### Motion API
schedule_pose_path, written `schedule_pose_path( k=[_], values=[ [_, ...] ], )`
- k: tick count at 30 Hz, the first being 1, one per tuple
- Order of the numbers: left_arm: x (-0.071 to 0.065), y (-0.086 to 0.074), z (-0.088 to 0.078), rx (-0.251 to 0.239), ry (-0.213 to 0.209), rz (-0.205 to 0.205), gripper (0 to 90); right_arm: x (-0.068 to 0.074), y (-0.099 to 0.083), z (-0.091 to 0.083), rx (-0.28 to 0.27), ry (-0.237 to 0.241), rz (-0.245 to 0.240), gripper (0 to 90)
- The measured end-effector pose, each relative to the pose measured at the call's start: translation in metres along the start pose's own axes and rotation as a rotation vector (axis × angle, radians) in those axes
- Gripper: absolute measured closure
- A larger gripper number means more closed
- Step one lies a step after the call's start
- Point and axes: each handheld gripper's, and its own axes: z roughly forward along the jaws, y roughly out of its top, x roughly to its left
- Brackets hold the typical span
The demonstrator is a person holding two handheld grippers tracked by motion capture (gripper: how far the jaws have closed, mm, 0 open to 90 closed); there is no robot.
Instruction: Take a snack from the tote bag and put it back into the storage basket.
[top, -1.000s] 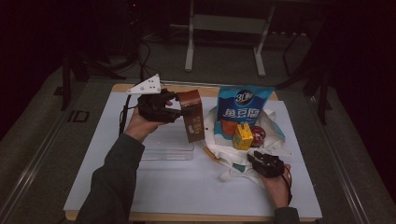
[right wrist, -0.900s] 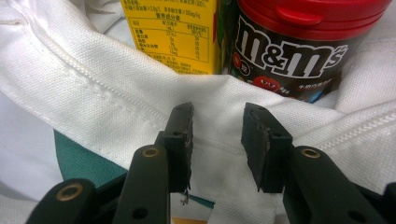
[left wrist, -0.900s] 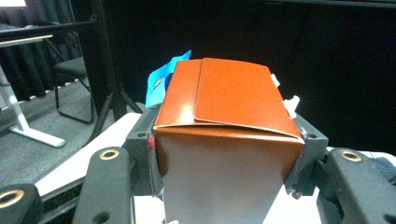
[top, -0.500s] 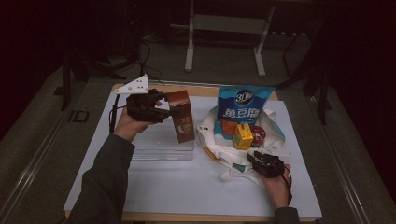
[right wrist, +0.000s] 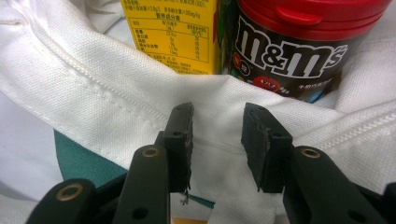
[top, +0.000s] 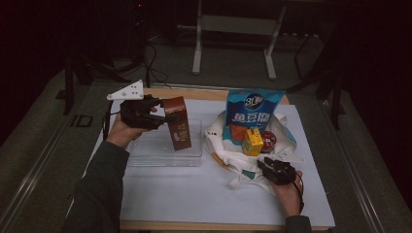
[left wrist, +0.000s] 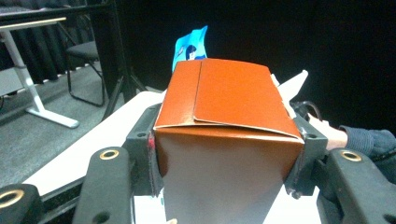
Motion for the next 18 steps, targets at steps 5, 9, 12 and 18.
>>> schedule_pose_path(
  k=[5,9,12,18],
  values=[
    [0.001,-0.003,-0.006,0.02,0.001,0.004,42.5,0.0,0.0,0.0,0.0,0.0,0.001,63.5],
    [0.002,-0.005,-0.01,0.037,0.002,0.008,42.5,0.0,0.0,0.0,0.0,0.0,0.001,63.5],
    [0.002,-0.007,-0.012,0.052,0.005,0.01,42.5,0.0,0.0,0.0,0.0,-0.001,0.0,63.6],
    [0.004,-0.013,-0.018,0.091,0.011,0.01,42.5,0.0,0.0,0.0,0.0,-0.001,0.0,63.5]
  ],
)
